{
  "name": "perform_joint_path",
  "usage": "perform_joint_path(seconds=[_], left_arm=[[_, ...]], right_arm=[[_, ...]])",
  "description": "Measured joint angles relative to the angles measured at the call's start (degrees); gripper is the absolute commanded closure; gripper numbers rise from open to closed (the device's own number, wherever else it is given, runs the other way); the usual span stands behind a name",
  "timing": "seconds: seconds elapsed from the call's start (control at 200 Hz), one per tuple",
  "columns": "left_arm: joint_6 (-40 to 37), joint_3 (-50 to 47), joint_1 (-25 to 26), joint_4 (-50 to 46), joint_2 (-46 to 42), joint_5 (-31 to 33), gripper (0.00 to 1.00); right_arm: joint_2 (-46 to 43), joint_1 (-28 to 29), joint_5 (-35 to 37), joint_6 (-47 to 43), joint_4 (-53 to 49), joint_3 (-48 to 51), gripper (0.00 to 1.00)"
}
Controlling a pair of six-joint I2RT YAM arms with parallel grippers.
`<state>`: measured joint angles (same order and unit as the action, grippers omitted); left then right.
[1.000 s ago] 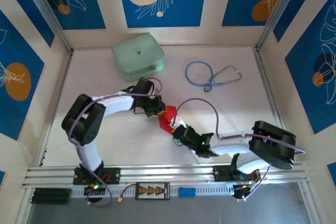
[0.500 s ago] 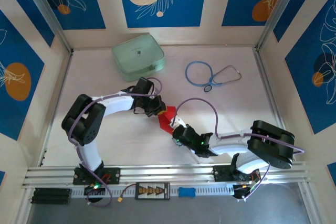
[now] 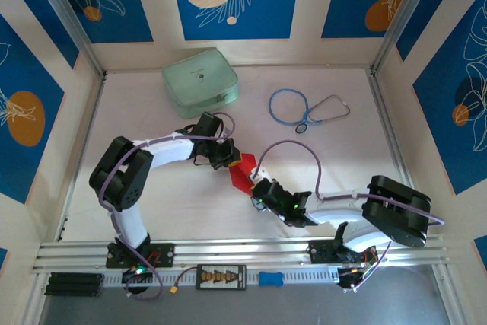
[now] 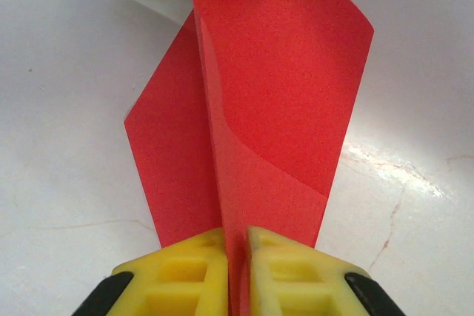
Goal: Fold a paper plane with a square sheet of paper (pick it up from the middle)
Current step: Fourth fold the wing at the center of the table.
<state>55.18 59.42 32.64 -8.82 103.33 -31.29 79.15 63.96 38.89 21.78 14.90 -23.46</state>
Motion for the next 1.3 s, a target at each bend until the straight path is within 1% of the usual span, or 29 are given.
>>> perform_joint_path(seconds=[0.045,0.145,0.2,0.26,0.37,0.475,0.66,0.775,0.865,0.915,1.02,1.14,1.295], left_arm=[[0.0,0.0,0.0,0.0,0.0,0.0,0.87],[0.2,0.0,0.0,0.0,0.0,0.0,0.68],[0.0,0.0,0.0,0.0,-0.1,0.0,0.62],[0.2,0.0,0.0,0.0,-0.3,0.2,0.53],[-0.3,-0.1,0.0,-0.4,-1.7,1.4,0.45],[-0.5,-0.1,0.0,-1.3,-4.2,3.1,0.44],[-1.3,-0.1,0.0,-2.2,-7.5,5.0,0.45],[-1.6,-0.6,0.0,-2.1,-7.6,5.4,0.50],[-1.6,-1.5,0.0,-2.2,-7.6,5.4,0.58],[-1.7,-1.8,0.0,-2.2,-7.6,5.4,0.64],[-1.6,-2.3,0.0,-1.9,-7.6,5.1,0.75],[-1.5,-2.8,0.0,-0.3,-7.3,4.0,0.83],[-1.1,-3.2,0.0,1.3,-5.6,2.5,0.90]], right_arm=[[0.0,-0.2,-0.3,0.2,0.1,0.0,0.87],[0.0,-0.3,-1.0,0.6,0.4,0.1,0.89],[0.0,-0.5,-1.7,0.9,0.5,0.2,0.89],[0.1,-0.9,-2.4,1.3,0.6,0.2,0.90],[0.8,-2.1,-4.3,3.1,1.6,0.3,0.90],[1.5,-3.8,-6.9,5.7,3.4,0.8,0.91],[1.7,-7.5,-13.2,10.8,7.4,2.5,0.91],[1.8,-9.8,-17.7,13.4,9.3,2.9,0.90],[2.1,-11.6,-21.4,15.3,11.1,3.4,0.90],[2.6,-12.9,-23.7,16.4,11.6,3.4,0.90],[3.5,-15.3,-28.1,18.3,12.7,3.4,0.90],[4.8,-17.4,-32.3,20.4,14.3,3.4,0.89],[6.4,-19.6,-36.5,22.9,17.3,3.9,0.89]])
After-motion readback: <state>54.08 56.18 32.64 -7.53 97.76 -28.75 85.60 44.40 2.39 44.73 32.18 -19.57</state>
